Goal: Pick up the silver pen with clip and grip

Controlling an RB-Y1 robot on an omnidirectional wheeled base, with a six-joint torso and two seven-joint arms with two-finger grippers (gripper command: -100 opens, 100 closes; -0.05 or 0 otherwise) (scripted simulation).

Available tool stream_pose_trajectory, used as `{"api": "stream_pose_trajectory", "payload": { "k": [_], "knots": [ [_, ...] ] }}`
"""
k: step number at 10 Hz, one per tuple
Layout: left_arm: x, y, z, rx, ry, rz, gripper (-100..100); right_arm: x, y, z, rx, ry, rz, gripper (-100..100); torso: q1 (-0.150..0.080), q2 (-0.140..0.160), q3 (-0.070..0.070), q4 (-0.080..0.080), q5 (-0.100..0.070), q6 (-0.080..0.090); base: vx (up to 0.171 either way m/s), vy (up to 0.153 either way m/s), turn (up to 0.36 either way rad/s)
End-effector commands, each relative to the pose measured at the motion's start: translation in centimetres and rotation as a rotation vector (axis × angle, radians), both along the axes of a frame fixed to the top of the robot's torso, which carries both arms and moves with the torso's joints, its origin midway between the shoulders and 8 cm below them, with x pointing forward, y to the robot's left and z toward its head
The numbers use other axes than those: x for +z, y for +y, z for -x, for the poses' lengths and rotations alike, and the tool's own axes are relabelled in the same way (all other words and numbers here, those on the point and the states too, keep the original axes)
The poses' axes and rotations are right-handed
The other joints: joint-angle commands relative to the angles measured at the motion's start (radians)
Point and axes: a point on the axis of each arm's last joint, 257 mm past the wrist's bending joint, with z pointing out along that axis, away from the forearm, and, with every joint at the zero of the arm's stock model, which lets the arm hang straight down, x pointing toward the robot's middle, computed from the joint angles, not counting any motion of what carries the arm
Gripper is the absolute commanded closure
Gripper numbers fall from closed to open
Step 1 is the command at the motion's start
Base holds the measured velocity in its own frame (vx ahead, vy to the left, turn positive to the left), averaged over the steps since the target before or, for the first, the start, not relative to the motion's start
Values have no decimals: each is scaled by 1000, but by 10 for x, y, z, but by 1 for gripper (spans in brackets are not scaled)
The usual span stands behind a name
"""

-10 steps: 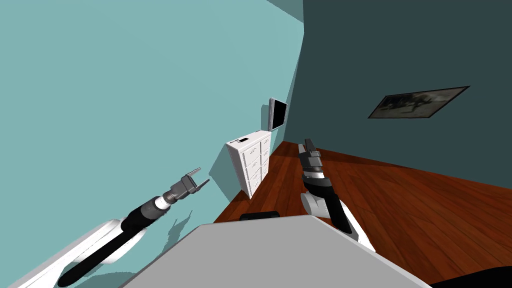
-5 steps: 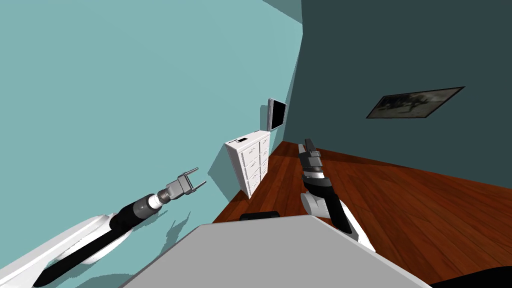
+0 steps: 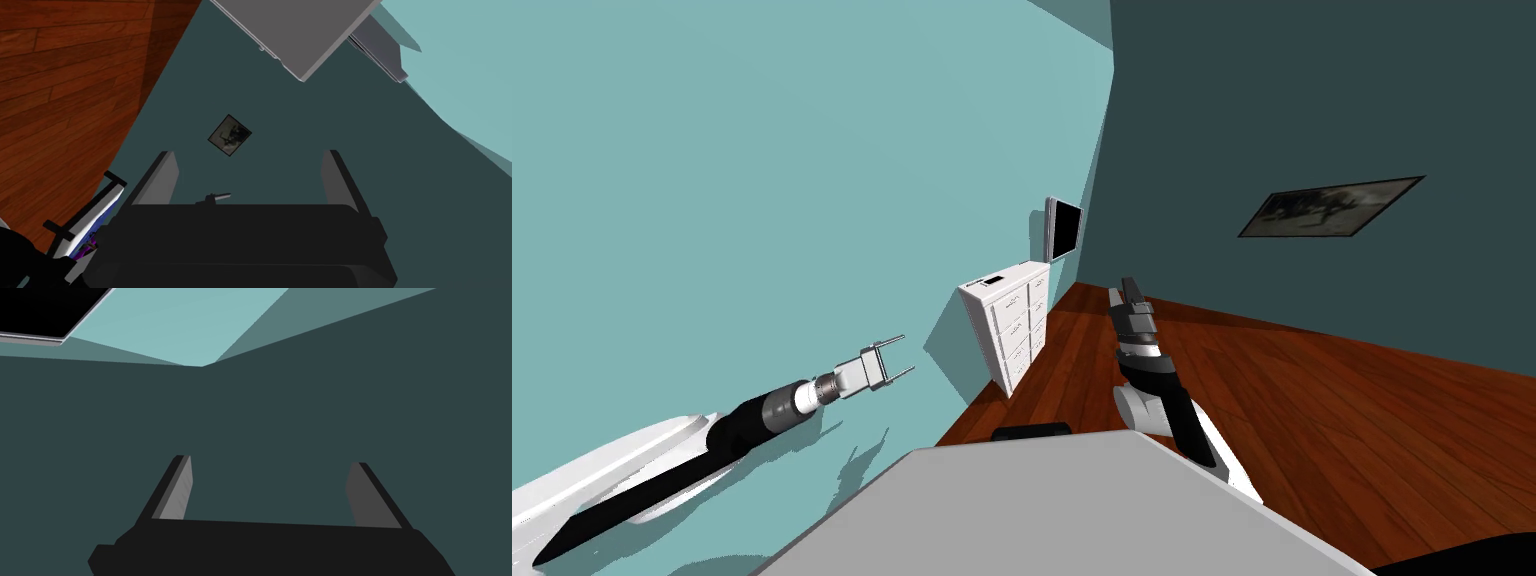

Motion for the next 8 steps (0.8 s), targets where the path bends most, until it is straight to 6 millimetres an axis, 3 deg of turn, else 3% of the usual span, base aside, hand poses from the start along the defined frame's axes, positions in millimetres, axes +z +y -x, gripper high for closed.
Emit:
{"api": "stream_pose_trajectory", "payload": {
  "k": [1, 2, 4, 5, 7, 8],
  "knots": [
    [1, 2, 1, -18, -22, -50, -100, 0, 0, 0, 0, 0, 0, 0, 0, 0, 0, 0, 0, 0, 3, -22, 6],
    [0, 16, 3, -43, -21, -141, -100, 0, 0, 0, 0, 0, 0, 0, 1, 0, 0, 0, 0, 0, 8, -38, -38],
    [2, 15, 2, -69, -50, -199, -100, 0, 0, 0, 0, 0, 0, 0, 0, -1, 0, 0, 0, 0, 11, -30, -7],
    [1, 29, 4, -96, -47, -286, -100, 0, 0, 0, 0, 0, 0, 0, 0, 0, 0, 0, 0, 0, 22, -43, -38],
    [4, 29, 2, -126, -78, -345, -100, 0, 0, 0, 0, 0, 0, 0, -1, -1, -1, 0, 0, 0, 13, -30, -12],
    [4, 42, 4, -157, -71, -428, -100, 0, 0, 0, 0, 0, 0, 0, 1, -1, 0, 0, 0, 0, 21, -52, -39]
  ]
}}
